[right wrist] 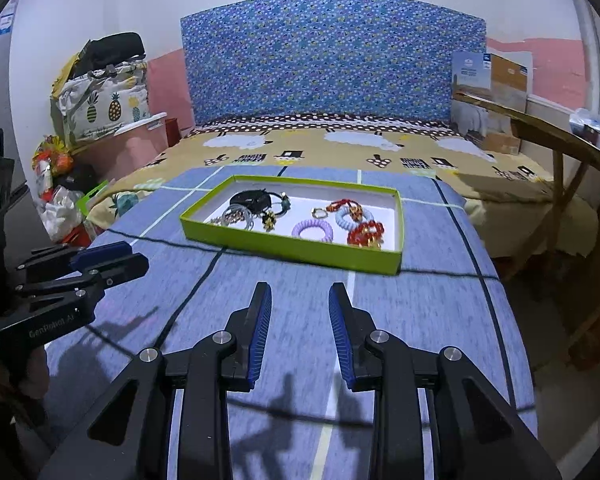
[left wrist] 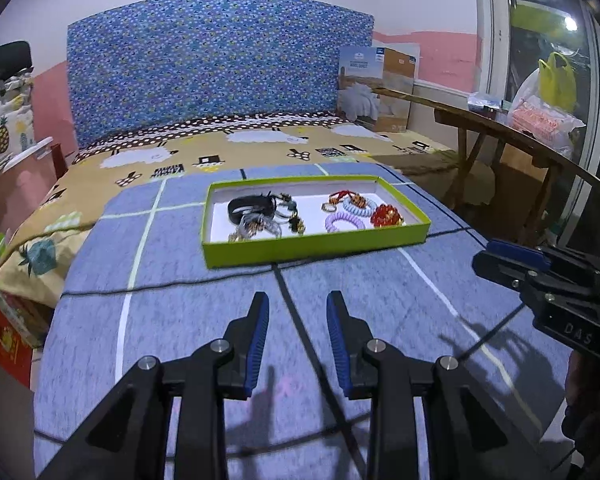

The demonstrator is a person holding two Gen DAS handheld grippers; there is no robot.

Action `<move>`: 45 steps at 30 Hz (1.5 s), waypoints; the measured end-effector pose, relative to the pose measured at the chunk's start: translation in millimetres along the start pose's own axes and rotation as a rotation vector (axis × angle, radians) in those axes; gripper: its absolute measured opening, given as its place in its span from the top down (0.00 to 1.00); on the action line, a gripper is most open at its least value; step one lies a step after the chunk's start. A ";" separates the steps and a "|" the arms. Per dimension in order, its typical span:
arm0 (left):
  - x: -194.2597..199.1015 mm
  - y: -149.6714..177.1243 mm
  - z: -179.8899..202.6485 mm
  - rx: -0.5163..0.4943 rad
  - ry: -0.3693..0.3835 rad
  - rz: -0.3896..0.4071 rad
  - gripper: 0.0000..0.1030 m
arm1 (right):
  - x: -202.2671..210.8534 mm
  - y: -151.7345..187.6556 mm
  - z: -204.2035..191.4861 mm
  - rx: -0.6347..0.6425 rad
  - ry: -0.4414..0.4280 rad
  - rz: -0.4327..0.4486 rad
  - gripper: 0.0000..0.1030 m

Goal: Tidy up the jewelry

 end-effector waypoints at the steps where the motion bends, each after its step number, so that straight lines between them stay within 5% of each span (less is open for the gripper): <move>1: 2.7 3.8 -0.4 0.007 -0.004 0.001 0.70 | 2.5 3.1 0.4 -0.007 0.002 0.002 0.70; 10: 28.6 29.4 2.4 0.011 -0.026 0.043 0.69 | 26.7 34.8 4.2 -0.042 0.042 0.014 0.68; 13: 31.3 32.7 2.6 0.018 -0.027 0.048 0.69 | 31.7 40.9 2.2 -0.044 0.046 0.015 0.54; 45: 26.3 41.9 3.0 0.025 -0.055 0.028 0.69 | 33.9 42.3 -0.9 -0.020 0.068 0.008 0.54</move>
Point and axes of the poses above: each gripper's, at about its wrist camera, not at the fingertips, and x roughly against the way its jaws point, z to its right, y to its underside, the point moved 2 cm from there along -x, roughly the way its jaws point, and after that the axes turned 9 degrees about y, right-handed, at the moved point
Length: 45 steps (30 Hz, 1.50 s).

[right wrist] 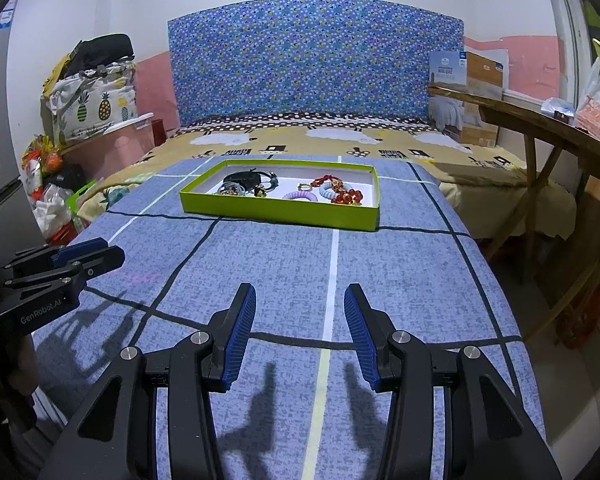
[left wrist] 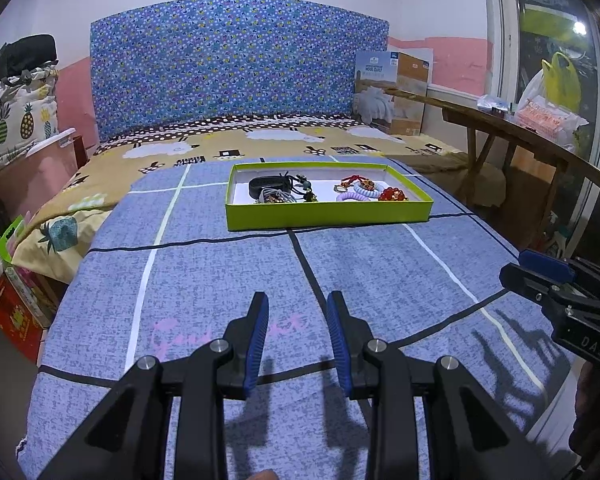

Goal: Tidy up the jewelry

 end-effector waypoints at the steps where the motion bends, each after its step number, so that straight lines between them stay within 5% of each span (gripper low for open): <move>1: -0.1 0.1 0.3 -0.001 -0.003 -0.001 0.69 | 0.0 0.2 -0.2 0.001 0.000 -0.001 0.54; 45: -5.8 5.5 3.7 -0.013 -0.012 -0.021 0.69 | -2.2 2.4 -4.4 0.001 -0.008 -0.022 0.54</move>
Point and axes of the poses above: each gripper's, at about its wrist camera, not at the fingertips, and x roughly against the way its jaws point, z to its right, y to its underside, the point moved 2 cm from there along -x, roughly the way its jaws point, and after that the axes turned 9 degrees about y, right-handed, at the moved point
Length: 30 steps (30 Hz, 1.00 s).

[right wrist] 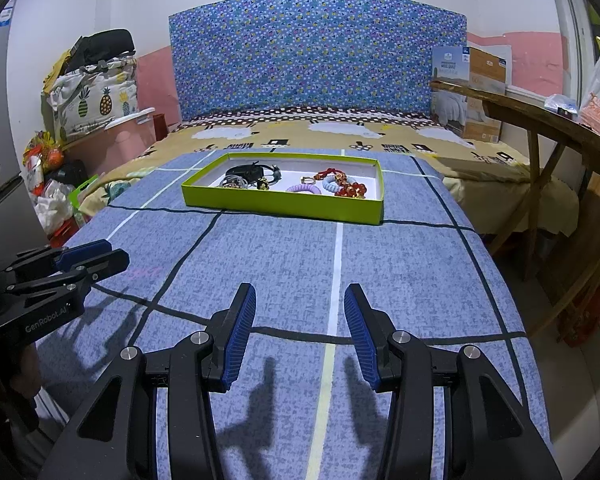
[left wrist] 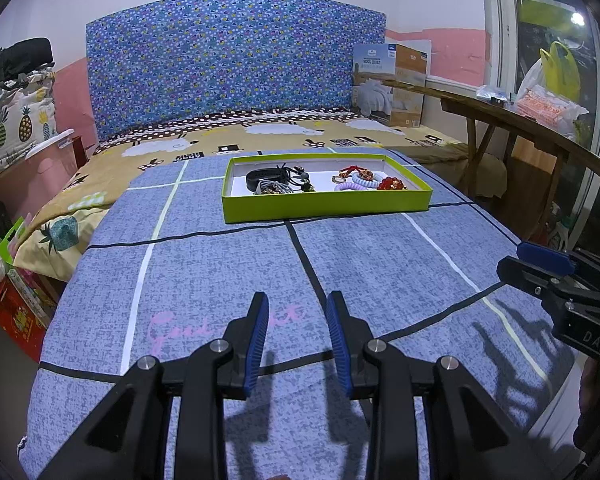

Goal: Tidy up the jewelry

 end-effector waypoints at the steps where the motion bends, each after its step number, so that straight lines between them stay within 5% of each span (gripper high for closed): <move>1: 0.0 0.1 0.1 0.000 0.000 0.000 0.69 | 0.1 0.1 0.0 0.000 0.000 0.000 0.54; 30: 2.0 3.1 7.9 -0.020 -0.003 0.002 0.69 | -1.3 1.5 0.1 0.005 0.001 -0.003 0.54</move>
Point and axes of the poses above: each gripper's, at about its wrist camera, not at the fingertips, and x roughly against the way its jaws point, z to its right, y to its underside, the point moved 2 cm from there along -x, roughly the way its jaws point, and after that the axes turned 9 degrees about y, right-handed, at the moved point
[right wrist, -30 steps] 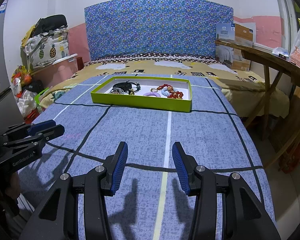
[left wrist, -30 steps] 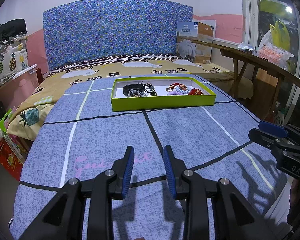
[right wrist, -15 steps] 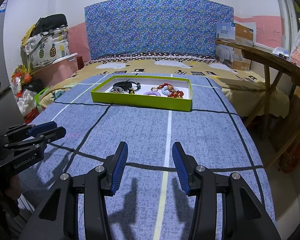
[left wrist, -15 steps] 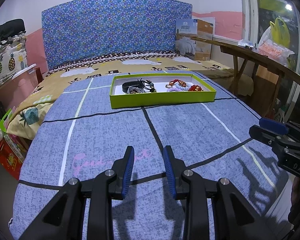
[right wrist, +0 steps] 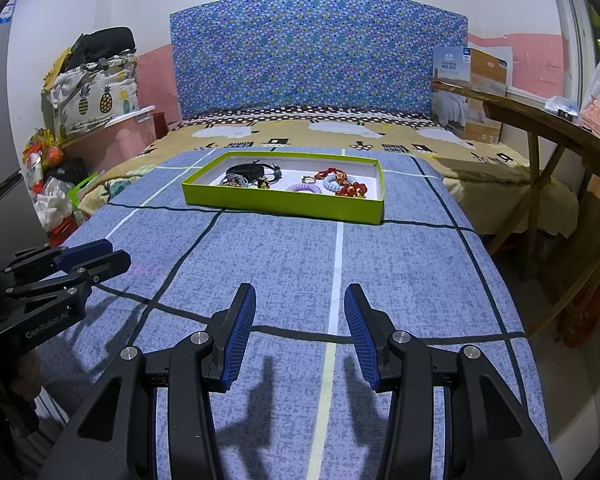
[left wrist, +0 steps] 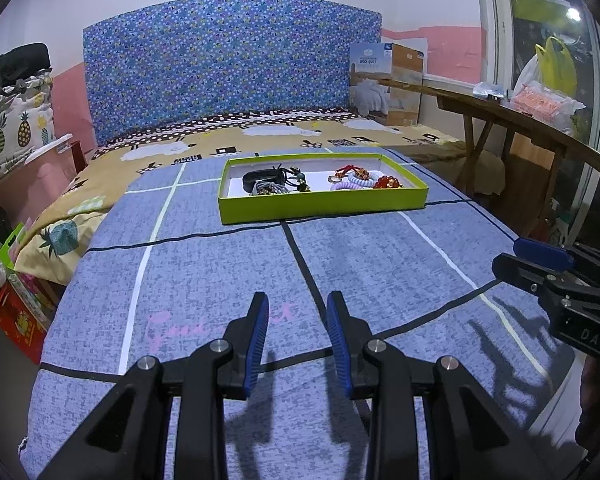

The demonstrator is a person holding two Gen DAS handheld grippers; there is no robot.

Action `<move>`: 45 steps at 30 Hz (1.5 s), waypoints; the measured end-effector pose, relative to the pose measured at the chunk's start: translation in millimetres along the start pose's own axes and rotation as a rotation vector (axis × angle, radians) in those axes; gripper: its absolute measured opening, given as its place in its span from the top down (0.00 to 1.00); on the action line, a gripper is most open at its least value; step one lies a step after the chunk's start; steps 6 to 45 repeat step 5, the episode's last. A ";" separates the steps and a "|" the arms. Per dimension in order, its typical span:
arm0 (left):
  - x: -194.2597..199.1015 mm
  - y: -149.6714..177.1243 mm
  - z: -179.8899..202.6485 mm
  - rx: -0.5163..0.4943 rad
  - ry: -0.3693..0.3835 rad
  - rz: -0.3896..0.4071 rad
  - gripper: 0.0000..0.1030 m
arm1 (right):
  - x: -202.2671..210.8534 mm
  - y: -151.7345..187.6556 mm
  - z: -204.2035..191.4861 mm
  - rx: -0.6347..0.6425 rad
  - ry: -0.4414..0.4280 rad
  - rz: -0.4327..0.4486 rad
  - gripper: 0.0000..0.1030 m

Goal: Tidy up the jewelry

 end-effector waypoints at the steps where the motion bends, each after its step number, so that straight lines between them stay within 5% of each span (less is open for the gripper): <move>1: 0.3 -0.1 -0.2 0.000 0.002 0.001 0.69 | 0.0 0.2 0.1 0.000 0.000 0.000 0.54; 45: 0.9 -0.7 0.2 0.001 0.004 0.000 0.69 | 0.1 -0.1 -0.1 0.000 0.001 0.000 0.54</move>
Point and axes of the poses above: each gripper's, at about its wrist camera, not at the fingertips, and x roughly against the way its jaws point, z to its right, y to its underside, the point moved 2 cm from there along -x, roughly the way its jaws point, and after that the axes turned 9 degrees about y, right-handed, at the moved point
